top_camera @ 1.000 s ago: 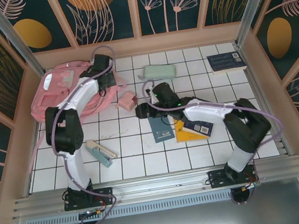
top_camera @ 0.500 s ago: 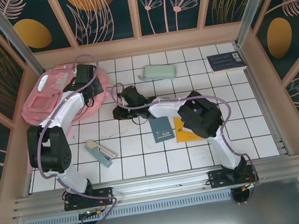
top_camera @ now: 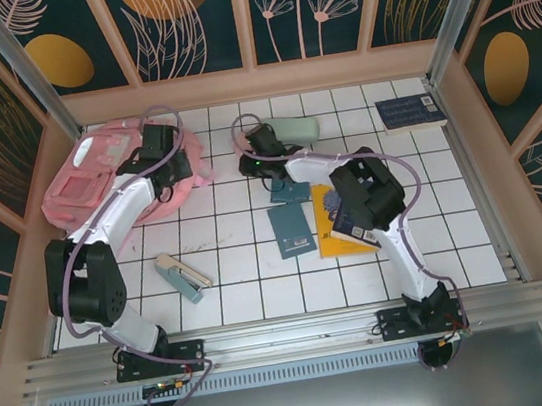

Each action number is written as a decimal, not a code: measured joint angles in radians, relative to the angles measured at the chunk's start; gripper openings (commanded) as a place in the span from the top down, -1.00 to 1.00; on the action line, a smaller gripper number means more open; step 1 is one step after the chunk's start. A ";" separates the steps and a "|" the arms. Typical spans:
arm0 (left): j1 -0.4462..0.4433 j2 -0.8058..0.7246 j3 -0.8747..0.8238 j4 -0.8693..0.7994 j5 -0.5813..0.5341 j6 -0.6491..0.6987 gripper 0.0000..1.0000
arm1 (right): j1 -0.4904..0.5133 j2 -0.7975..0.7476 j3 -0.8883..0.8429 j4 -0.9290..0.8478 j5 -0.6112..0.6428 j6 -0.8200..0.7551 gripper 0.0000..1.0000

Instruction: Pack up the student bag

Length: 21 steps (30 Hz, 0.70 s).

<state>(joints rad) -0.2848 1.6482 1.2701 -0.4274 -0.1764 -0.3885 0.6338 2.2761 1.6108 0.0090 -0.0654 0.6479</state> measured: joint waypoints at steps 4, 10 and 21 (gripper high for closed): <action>-0.151 0.037 0.028 -0.008 0.001 0.061 1.00 | -0.093 -0.088 -0.167 0.031 -0.055 -0.025 0.19; -0.407 0.126 0.087 -0.064 0.005 0.153 1.00 | -0.189 -0.237 -0.278 0.057 -0.153 -0.076 -0.23; -0.511 0.135 0.026 -0.092 -0.063 0.137 -0.37 | -0.221 -0.309 -0.294 0.031 -0.375 -0.168 -0.49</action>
<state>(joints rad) -0.7956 1.7836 1.2957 -0.5198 -0.2390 -0.2520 0.4129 1.9671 1.3170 0.0402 -0.4408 0.4801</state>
